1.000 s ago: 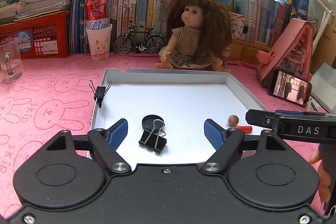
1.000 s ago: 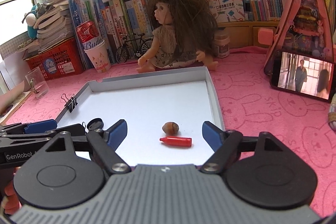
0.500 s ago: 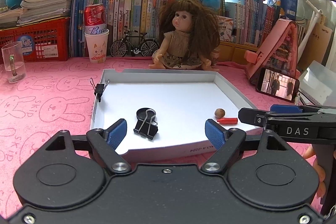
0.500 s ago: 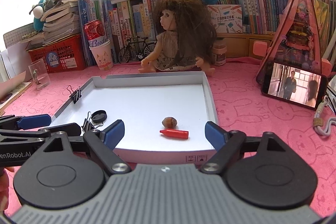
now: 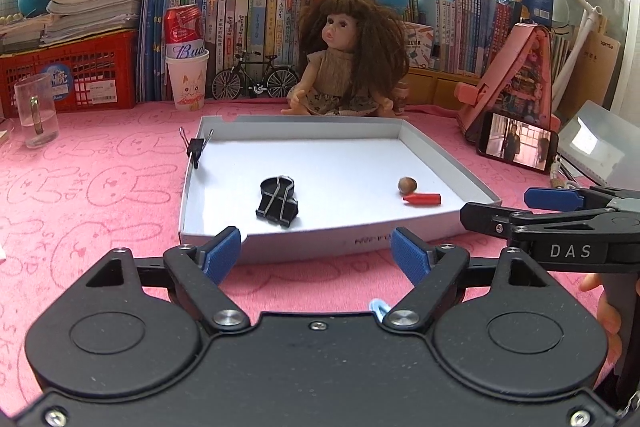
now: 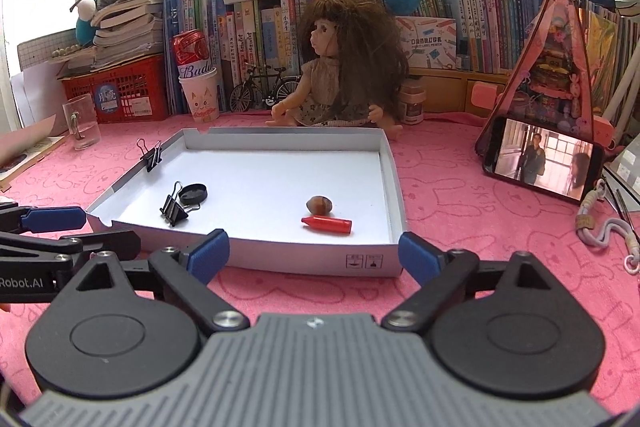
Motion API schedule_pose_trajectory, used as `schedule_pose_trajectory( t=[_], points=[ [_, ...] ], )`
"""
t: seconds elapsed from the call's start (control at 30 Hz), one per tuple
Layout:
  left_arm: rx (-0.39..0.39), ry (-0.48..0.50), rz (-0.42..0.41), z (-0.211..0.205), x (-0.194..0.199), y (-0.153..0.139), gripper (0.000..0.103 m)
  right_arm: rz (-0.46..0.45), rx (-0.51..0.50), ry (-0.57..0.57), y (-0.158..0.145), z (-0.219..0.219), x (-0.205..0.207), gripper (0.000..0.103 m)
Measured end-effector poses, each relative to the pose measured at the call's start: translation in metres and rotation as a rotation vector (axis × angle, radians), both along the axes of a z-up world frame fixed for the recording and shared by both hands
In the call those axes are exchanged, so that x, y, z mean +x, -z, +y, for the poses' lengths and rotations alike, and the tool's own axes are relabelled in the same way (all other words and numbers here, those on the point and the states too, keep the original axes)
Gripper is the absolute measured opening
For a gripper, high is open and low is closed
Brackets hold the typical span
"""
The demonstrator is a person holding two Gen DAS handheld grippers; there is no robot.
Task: Organize rigid objects
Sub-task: 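Withdraw both open grippers from the tray toward the remaining objects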
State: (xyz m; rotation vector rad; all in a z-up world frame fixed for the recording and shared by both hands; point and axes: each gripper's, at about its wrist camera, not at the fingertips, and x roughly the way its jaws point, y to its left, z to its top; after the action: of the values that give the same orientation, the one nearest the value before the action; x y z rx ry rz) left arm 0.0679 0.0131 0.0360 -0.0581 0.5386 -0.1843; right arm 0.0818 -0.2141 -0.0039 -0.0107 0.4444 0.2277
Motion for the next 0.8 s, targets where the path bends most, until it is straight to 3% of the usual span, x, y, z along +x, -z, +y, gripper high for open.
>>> schedule_pose_trajectory(
  t=[0.8],
  points=[
    [0.060, 0.025, -0.039, 0.004, -0.049, 0.027, 0.082, -0.014, -0.017, 0.014, 0.031, -0.007, -0.038, 0.099]
  ],
)
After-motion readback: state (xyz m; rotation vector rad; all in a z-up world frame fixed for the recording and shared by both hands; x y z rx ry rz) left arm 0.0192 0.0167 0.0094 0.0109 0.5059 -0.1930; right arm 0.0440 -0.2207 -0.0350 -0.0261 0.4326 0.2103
